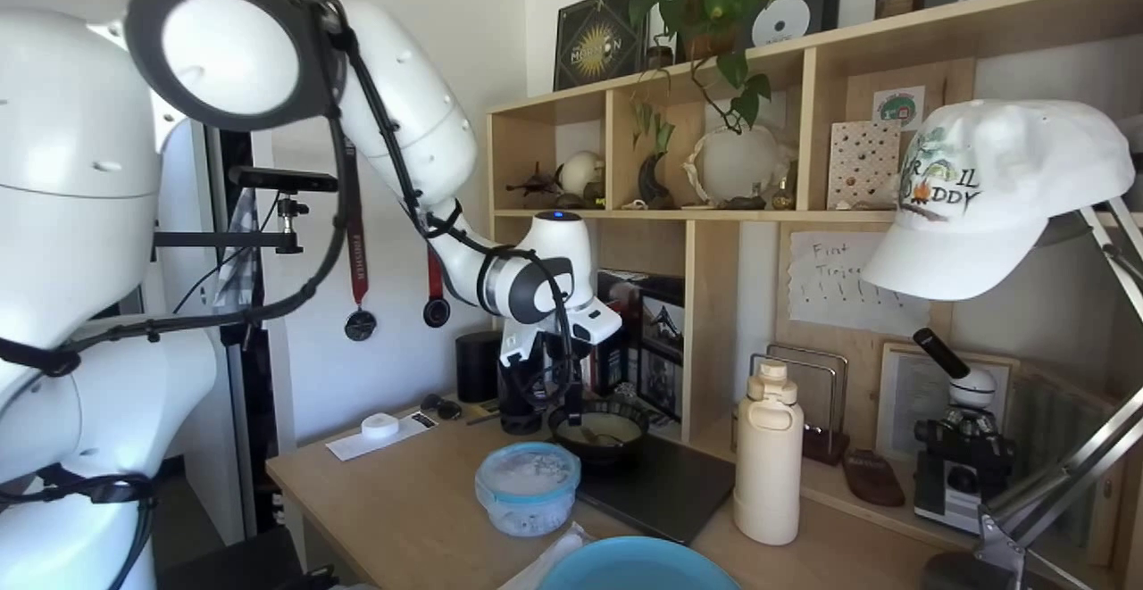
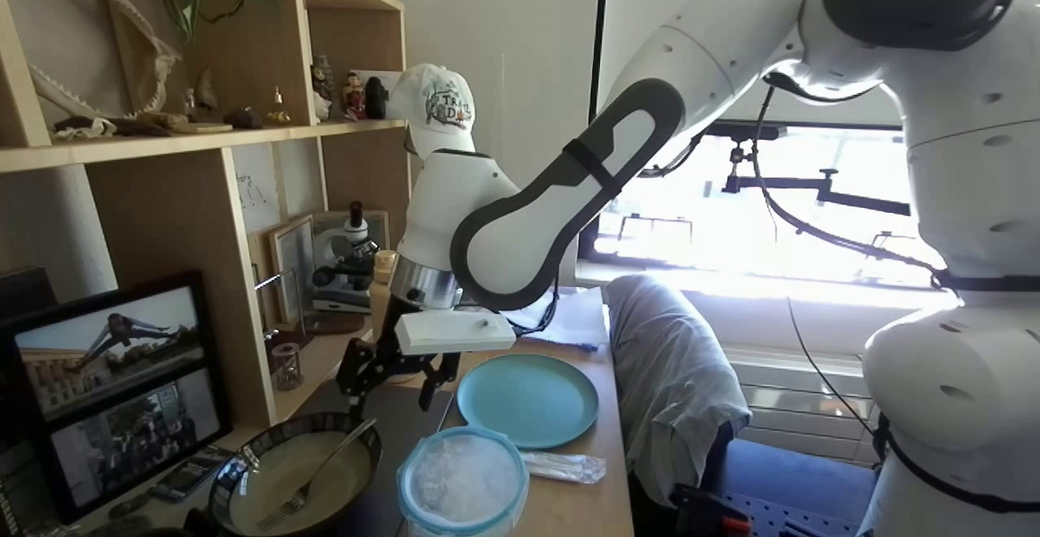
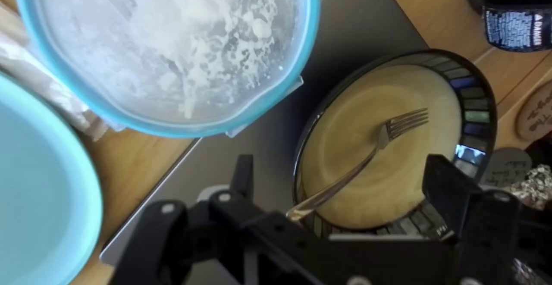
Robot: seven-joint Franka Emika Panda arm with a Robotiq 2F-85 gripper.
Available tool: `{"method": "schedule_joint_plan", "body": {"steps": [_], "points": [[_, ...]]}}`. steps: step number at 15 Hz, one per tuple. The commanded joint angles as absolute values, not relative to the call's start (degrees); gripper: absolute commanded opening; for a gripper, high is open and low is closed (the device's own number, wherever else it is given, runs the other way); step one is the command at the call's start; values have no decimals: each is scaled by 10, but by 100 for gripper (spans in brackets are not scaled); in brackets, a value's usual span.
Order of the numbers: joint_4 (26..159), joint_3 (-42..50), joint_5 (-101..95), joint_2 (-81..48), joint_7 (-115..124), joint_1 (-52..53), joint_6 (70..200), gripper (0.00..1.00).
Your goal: Move the blue plate to the right then put the brown bowl on the blue plate
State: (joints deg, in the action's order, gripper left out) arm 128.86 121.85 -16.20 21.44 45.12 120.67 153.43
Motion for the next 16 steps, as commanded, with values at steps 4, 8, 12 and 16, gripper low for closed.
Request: {"method": "schedule_joint_plan", "body": {"steps": [4, 8, 12, 16], "points": [[1121, 1383, -242, 387, 446, 1404, 1502, 100], [1056, 1417, -232, 417, 440, 1452, 1481, 100], [1035, 1438, -239, 416, 446, 1469, 1465, 68], [1036, 1445, -246, 410, 452, 1472, 1458, 38]]}}
